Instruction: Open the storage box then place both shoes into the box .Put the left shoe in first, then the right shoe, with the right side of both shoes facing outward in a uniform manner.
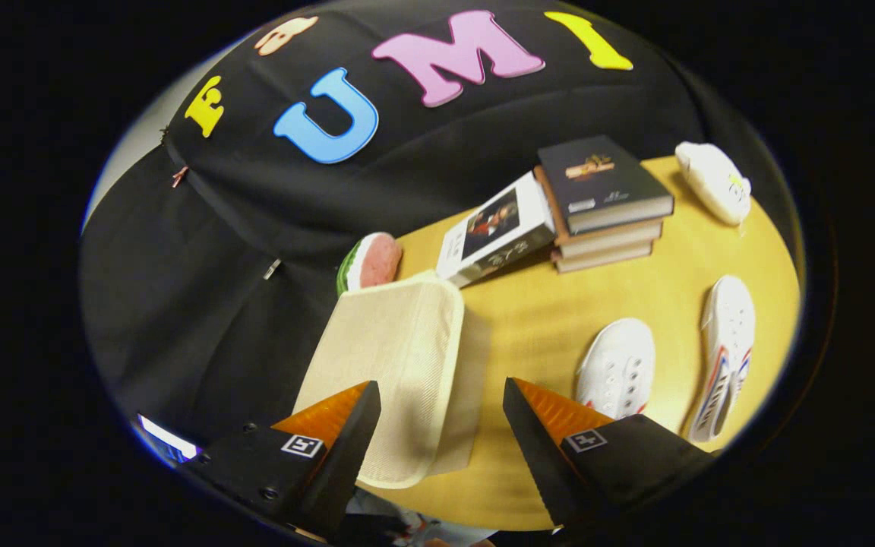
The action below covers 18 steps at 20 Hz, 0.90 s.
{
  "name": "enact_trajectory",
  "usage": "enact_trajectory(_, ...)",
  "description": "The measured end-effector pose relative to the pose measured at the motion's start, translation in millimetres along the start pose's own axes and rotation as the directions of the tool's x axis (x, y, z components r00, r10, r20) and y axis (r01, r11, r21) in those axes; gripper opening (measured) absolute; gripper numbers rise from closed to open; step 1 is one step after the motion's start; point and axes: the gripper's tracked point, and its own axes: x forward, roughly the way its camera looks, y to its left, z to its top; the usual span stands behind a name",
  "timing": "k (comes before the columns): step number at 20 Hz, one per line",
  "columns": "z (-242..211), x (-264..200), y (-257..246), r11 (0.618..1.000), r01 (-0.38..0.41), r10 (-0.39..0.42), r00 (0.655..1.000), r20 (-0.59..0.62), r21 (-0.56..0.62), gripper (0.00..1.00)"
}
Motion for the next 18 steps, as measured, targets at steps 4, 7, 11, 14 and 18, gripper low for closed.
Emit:
enact_trajectory(4, -32, 23, 9, 0.984, -0.085, 0.102, 0.989, -0.104, 0.156, 0.99)
enact_trajectory(7, -55, 38, 20, 0.976, -0.121, 0.156, 0.969, -0.193, 0.181, 0.98)
enact_trajectory(11, -75, 44, 28, 0.969, -0.127, 0.183, 0.945, -0.272, 0.212, 0.80)
enact_trajectory(14, -72, 38, 25, 0.958, -0.111, 0.195, 0.928, -0.316, 0.264, 0.69)
enact_trajectory(18, -62, 34, 29, 0.951, -0.113, 0.203, 0.930, -0.307, 0.286, 0.27)
